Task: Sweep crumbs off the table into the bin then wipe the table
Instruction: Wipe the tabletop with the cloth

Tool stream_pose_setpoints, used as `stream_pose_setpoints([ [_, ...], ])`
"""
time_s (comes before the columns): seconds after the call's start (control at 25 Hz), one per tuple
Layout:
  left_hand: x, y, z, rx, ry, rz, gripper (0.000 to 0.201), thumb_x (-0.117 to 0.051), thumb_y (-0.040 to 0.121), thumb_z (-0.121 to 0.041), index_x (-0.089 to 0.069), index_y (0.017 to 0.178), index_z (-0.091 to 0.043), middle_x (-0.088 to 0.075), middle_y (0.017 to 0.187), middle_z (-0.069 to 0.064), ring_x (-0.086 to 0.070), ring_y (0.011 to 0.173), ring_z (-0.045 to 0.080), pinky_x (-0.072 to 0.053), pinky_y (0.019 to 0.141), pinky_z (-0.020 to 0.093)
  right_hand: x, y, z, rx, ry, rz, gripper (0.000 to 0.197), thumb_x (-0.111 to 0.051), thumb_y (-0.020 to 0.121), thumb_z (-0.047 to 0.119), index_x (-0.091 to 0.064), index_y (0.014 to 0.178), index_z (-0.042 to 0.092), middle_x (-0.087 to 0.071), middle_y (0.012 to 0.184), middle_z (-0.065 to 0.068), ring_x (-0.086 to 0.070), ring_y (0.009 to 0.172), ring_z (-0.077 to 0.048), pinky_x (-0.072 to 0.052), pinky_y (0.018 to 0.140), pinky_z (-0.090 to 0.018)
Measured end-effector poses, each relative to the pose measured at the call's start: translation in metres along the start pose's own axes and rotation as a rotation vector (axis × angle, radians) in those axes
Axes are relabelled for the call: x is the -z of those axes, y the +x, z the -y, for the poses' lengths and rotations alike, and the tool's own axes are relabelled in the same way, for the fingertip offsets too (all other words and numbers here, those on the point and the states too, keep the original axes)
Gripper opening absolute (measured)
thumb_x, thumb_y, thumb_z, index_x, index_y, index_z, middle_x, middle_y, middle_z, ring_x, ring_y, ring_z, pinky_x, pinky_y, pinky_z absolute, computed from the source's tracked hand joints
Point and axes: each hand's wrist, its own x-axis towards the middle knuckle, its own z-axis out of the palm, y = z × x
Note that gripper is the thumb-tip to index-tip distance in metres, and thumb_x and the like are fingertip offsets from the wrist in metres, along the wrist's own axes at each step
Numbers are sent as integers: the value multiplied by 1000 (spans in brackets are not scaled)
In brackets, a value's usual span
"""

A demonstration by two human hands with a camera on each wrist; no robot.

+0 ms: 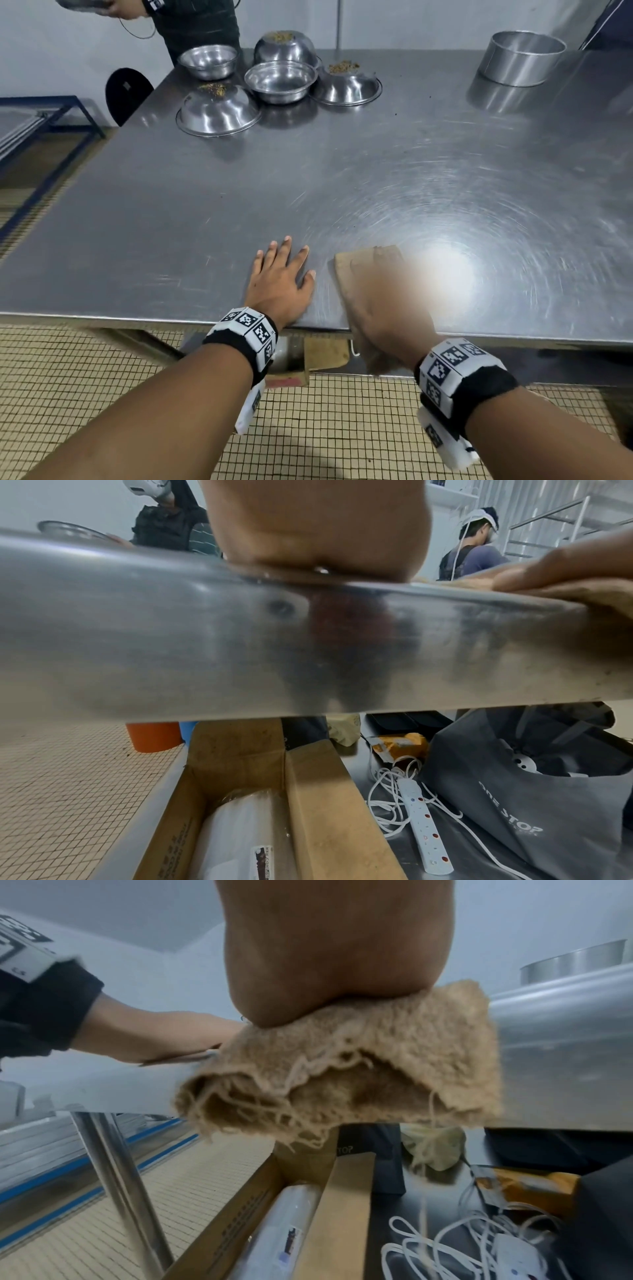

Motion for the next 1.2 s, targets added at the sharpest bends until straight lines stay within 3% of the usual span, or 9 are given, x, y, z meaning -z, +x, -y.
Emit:
stream_pose_setpoints([
  [0.16,6,-7,25,-17,17,13,59,-27,97,-56,-19,153,-37,-3,164,-2,1,150,18,7,120,35,5,-16,-37,-12,-6,-11,68,-4,89,66,6,151,39,22,159,-1,25,144,-20,10,119,-44],
  [0.36,24,-15,84,79,77,-14,77,-12,83,-69,-22,152,-37,-9,163,1,-5,150,21,2,121,38,15,-14,-78,-244,80,-78,68,-14,89,62,-4,152,39,11,161,-1,15,147,-22,9,118,-43],
  [0.6,19,-9,95,112,50,-61,62,-31,95,-59,-24,152,-37,-9,163,0,-4,150,20,2,122,39,14,28,-49,-452,130,-106,67,-16,93,58,-5,153,30,6,161,-15,10,147,-36,7,118,-50],
  [0.88,17,-9,98,96,49,-66,62,-28,95,-59,-20,152,-38,-6,164,-2,-1,150,18,3,121,40,0,60,40,-183,25,-75,65,-10,95,55,-2,154,28,8,160,-18,9,146,-39,7,118,-49],
  [1.2,15,-9,94,104,81,-79,61,-30,96,-57,-23,152,-34,-10,163,3,-6,150,22,-2,122,40,-14,28,87,41,14,-20,65,-13,95,55,0,153,30,14,159,-14,19,145,-34,11,118,-48],
])
